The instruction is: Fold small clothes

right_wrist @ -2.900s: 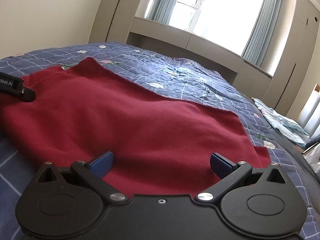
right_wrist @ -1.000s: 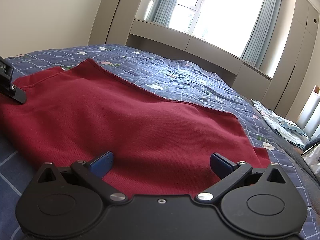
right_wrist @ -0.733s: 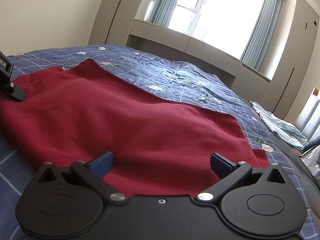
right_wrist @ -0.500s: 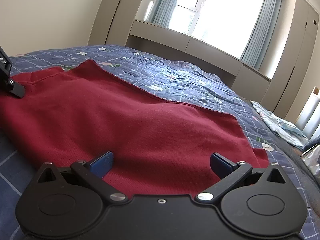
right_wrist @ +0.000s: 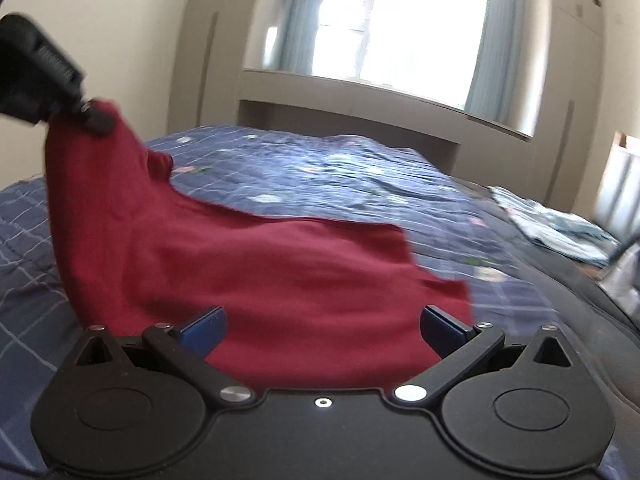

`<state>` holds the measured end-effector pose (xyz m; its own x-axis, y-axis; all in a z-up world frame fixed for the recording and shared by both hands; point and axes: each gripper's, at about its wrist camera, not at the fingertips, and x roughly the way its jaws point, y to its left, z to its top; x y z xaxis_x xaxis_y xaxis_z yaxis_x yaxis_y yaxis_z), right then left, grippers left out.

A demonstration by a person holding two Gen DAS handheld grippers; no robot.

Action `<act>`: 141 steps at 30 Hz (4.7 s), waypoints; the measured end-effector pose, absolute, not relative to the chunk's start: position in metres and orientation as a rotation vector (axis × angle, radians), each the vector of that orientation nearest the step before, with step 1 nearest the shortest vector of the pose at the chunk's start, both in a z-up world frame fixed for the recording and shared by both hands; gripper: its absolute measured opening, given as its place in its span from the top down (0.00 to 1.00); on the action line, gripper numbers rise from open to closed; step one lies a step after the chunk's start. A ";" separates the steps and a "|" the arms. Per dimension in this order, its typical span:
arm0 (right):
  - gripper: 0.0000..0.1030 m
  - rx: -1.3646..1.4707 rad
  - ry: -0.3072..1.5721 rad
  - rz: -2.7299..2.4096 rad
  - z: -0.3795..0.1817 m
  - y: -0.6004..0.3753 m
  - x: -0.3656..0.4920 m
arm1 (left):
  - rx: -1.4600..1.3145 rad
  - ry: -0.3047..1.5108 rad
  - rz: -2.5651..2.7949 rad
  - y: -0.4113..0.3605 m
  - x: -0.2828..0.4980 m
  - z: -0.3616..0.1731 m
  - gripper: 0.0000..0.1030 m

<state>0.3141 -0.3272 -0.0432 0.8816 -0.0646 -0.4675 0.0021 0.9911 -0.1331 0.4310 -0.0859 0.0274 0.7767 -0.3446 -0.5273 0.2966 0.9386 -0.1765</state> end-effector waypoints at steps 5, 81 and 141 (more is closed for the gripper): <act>0.00 -0.053 0.486 -0.135 -0.036 -0.380 0.284 | 0.059 0.561 -0.525 -0.180 0.422 0.042 0.89; 0.89 0.494 0.614 -0.079 -0.042 -0.416 0.297 | -0.237 0.989 -0.272 -0.129 0.394 -0.085 0.00; 0.27 0.072 0.504 0.013 -0.057 -0.449 0.467 | -0.065 0.769 -0.199 -0.201 0.561 -0.087 0.00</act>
<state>0.4669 -0.4494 -0.0567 0.8754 0.0302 -0.4824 0.0055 0.9974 0.0724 0.5612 -0.2007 -0.0867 0.7005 -0.2027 -0.6843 0.1550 0.9791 -0.1314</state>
